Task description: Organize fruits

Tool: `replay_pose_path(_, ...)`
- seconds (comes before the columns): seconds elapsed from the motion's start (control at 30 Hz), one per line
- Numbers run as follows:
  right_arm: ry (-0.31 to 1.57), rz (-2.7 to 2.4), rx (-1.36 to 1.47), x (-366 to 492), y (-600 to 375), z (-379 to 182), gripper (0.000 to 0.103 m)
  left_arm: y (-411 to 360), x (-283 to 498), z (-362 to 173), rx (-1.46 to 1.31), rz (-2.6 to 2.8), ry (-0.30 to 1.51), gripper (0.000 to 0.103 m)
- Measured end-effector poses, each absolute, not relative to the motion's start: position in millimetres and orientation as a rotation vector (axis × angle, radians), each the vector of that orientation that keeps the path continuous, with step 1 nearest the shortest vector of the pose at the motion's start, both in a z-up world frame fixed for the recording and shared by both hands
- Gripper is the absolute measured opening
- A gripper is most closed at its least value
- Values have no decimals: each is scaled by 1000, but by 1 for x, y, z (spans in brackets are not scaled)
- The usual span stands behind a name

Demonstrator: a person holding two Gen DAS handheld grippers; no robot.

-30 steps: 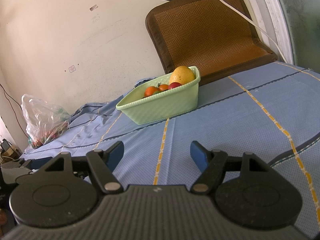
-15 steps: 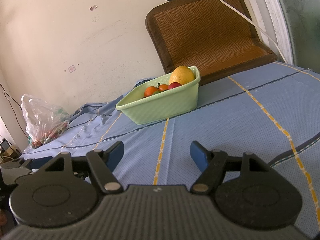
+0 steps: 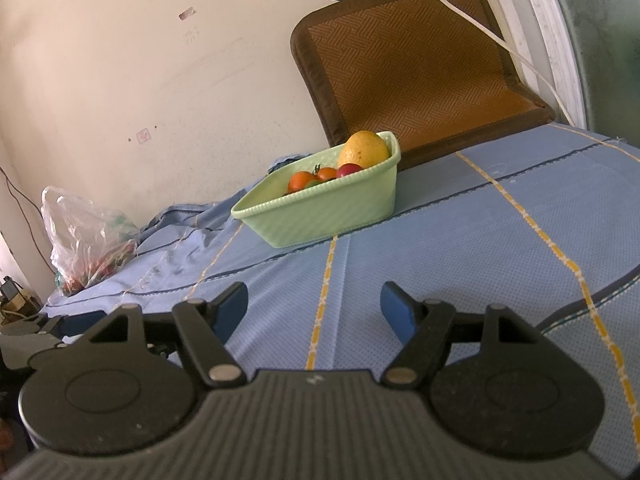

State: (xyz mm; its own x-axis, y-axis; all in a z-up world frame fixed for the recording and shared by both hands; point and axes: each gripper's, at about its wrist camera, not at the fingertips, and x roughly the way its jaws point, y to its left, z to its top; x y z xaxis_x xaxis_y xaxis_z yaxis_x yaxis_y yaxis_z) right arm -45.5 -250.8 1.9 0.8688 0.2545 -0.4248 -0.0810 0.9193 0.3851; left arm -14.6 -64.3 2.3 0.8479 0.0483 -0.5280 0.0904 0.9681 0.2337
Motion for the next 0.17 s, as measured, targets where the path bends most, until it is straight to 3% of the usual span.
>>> replay_pose_path(0.17,488,180,371,-46,-250,2,75,-64,-11,2,249,-18,579,103)
